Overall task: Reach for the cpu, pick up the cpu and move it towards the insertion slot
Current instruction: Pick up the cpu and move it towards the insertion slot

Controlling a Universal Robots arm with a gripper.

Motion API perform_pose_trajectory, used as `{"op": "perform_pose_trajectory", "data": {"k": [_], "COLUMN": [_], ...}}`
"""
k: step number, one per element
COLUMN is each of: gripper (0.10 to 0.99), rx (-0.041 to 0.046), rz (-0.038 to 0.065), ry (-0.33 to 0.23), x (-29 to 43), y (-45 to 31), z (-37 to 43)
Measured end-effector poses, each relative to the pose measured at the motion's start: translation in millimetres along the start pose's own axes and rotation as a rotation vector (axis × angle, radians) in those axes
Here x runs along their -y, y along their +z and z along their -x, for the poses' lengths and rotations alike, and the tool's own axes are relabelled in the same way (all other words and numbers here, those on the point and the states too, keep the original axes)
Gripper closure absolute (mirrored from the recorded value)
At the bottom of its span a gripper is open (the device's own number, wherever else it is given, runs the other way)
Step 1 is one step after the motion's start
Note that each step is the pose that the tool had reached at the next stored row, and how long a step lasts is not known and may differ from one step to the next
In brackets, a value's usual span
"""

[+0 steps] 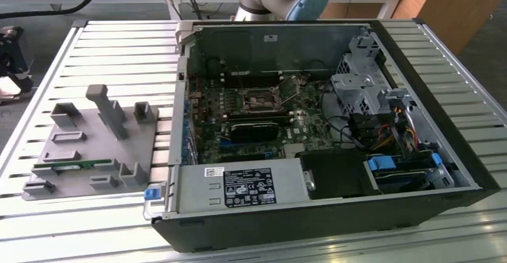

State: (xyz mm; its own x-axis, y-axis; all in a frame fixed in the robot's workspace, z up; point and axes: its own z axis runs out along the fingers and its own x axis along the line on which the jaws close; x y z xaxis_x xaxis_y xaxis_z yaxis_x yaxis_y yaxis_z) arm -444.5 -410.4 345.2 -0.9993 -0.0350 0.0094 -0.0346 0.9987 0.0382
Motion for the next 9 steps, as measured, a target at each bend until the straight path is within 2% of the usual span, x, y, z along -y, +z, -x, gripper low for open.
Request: {"op": "perform_pose_trajectory", "data": {"k": [9], "gripper": [0.545], "rx": [0.0], "rz": [0.0], "ry": [0.0], "x": [-0.9], "y": [-14.8], "z": [-0.1]}}
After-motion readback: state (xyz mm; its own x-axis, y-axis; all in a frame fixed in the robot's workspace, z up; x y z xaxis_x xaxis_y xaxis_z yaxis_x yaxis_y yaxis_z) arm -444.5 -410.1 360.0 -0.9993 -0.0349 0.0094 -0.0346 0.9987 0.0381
